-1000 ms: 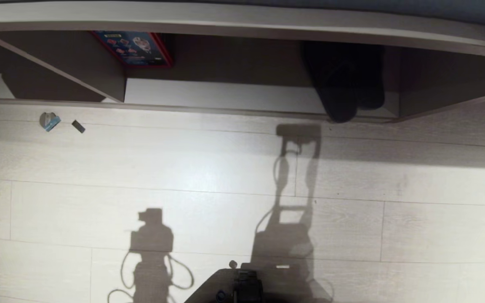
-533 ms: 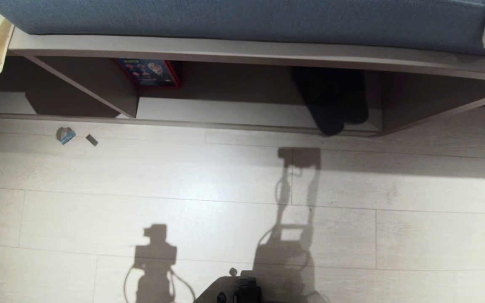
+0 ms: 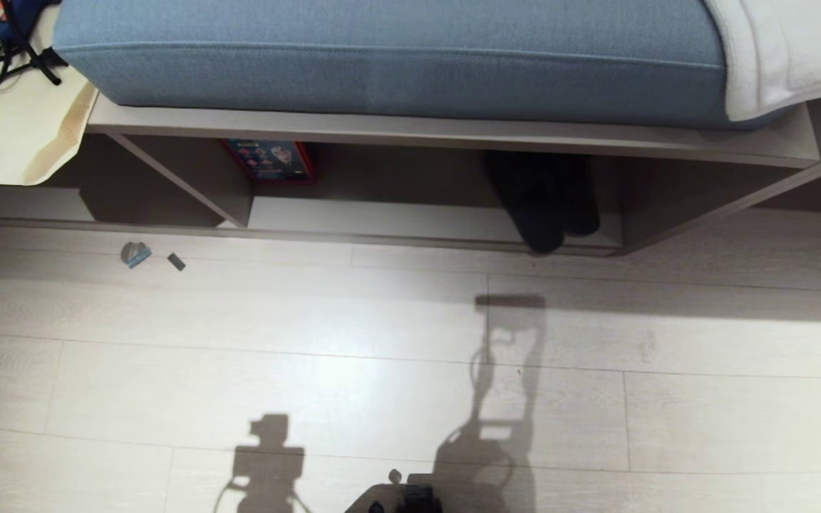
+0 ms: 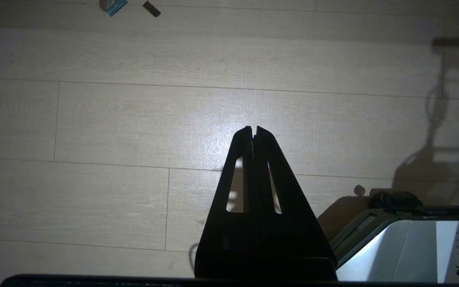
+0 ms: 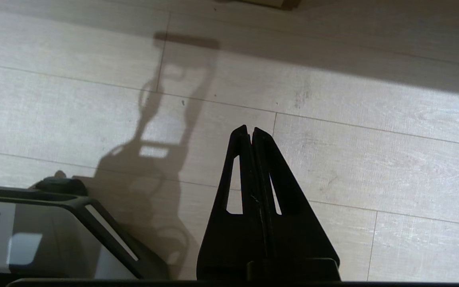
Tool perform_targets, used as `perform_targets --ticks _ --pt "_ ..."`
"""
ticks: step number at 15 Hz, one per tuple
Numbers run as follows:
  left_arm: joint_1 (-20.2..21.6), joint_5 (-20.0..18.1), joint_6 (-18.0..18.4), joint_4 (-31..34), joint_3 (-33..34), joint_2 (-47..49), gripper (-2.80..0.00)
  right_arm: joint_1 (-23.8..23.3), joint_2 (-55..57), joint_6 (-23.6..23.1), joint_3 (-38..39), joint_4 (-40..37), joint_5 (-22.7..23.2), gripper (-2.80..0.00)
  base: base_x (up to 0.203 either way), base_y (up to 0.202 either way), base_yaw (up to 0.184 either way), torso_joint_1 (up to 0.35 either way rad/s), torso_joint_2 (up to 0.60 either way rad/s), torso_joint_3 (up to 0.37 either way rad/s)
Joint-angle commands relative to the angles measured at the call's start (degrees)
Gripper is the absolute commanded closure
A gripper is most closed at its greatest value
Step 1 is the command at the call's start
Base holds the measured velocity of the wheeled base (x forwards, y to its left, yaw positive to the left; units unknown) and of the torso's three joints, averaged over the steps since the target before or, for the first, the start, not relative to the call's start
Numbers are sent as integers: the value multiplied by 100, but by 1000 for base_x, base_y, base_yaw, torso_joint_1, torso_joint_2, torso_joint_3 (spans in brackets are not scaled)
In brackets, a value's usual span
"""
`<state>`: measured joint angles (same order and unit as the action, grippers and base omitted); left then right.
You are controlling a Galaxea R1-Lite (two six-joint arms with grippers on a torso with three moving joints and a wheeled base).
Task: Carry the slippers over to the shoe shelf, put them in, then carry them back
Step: Pick up the slippers in the shoe cabinet
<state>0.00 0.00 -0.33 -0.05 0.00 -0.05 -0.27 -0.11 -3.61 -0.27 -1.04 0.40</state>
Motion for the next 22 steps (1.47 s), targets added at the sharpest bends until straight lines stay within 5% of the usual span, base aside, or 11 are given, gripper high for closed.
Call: perform_targets --ticks 1,22 --pt "0 0 -2 -4 0 5 0 0 20 -8 9 12 4 0 0 0 0 6 5 197" --pt "0 0 -2 -4 0 5 0 0 20 9 18 60 4 0 0 0 0 2 1 202"
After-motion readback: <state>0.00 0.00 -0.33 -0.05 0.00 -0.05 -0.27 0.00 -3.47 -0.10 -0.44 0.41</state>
